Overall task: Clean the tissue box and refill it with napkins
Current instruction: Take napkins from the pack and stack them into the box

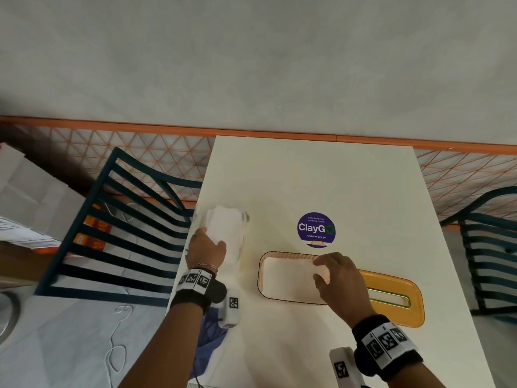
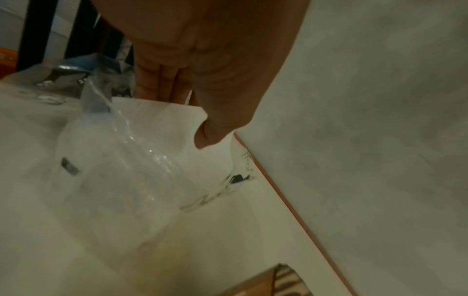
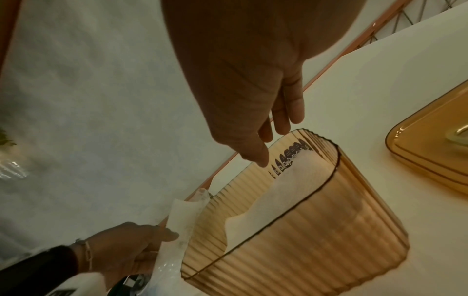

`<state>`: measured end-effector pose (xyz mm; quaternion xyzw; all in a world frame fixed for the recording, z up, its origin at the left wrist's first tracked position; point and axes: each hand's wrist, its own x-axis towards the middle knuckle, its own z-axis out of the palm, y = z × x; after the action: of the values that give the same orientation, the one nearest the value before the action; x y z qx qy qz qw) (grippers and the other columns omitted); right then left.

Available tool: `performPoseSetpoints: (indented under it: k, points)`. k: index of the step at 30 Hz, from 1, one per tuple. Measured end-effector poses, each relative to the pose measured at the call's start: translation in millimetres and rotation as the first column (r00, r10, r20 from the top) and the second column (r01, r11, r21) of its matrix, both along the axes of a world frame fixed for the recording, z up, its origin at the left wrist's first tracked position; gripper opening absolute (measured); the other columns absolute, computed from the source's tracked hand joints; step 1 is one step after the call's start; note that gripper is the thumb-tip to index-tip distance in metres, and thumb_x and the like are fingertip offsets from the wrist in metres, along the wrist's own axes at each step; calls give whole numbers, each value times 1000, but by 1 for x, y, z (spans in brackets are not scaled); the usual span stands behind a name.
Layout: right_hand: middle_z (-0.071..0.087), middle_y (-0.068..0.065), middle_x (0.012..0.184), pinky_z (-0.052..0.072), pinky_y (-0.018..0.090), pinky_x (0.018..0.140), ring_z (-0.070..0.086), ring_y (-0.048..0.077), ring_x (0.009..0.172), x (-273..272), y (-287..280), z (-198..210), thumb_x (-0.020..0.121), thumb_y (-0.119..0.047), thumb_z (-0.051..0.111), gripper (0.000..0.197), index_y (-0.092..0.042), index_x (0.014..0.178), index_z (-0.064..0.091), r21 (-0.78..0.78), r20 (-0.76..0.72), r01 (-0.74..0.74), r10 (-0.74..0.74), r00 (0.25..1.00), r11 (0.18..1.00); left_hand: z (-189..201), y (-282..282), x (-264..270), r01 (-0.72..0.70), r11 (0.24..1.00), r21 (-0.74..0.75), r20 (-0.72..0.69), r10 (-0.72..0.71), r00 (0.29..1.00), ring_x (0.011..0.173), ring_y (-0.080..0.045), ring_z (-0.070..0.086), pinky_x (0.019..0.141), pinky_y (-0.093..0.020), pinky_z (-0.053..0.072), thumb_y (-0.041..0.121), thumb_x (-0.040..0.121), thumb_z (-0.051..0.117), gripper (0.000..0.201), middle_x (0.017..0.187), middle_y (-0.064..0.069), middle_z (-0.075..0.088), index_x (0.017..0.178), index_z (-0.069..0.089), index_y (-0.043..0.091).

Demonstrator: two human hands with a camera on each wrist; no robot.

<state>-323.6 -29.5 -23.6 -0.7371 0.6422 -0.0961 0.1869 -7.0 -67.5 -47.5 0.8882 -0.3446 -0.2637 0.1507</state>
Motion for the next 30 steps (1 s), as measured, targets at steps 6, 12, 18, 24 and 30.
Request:
performPoseSetpoints:
  k: [6,12,18,24,30]
  points:
    - [68,2,127,59,38,89,64,26,111,8,1,0,65,-23,93,56,-23,117,72,15,-87,-51,52,995,999,-15,-19,15,47,982,183,20,-52,998,133,-38,51,107,-55,47,51,66,89,106,146,-17,50,146,38,5]
    - [66,3,134,56,39,95,61,27,118,12,1,-2,65,-27,92,61,-24,122,69,40,-116,-65,70,991,997,-12,-18,14,54,984,167,99,-71,993,131,-36,52,103,-50,50,52,69,87,96,140,-16,52,141,46,5]
    - [65,5,134,56,43,97,61,30,120,12,0,-2,66,-27,92,61,-23,122,69,13,-111,-52,54,992,999,-7,-15,14,-2,1000,-4,22,2,1000,108,-31,64,83,-42,56,35,71,86,64,122,-11,65,125,62,12]
    - [66,3,131,55,38,95,60,27,118,17,-3,5,67,-30,91,59,-23,122,70,-28,-36,-48,47,998,998,1,-11,10,-46,997,-66,-225,31,974,91,-27,64,81,-39,54,38,82,76,36,98,-4,71,108,70,14]
    - [58,-20,129,45,23,96,56,6,116,28,-14,33,68,-53,88,76,-36,134,56,139,320,0,-45,946,990,56,14,-2,93,946,-309,-315,-194,929,84,-16,73,76,-38,60,34,76,80,17,85,10,76,87,69,28]
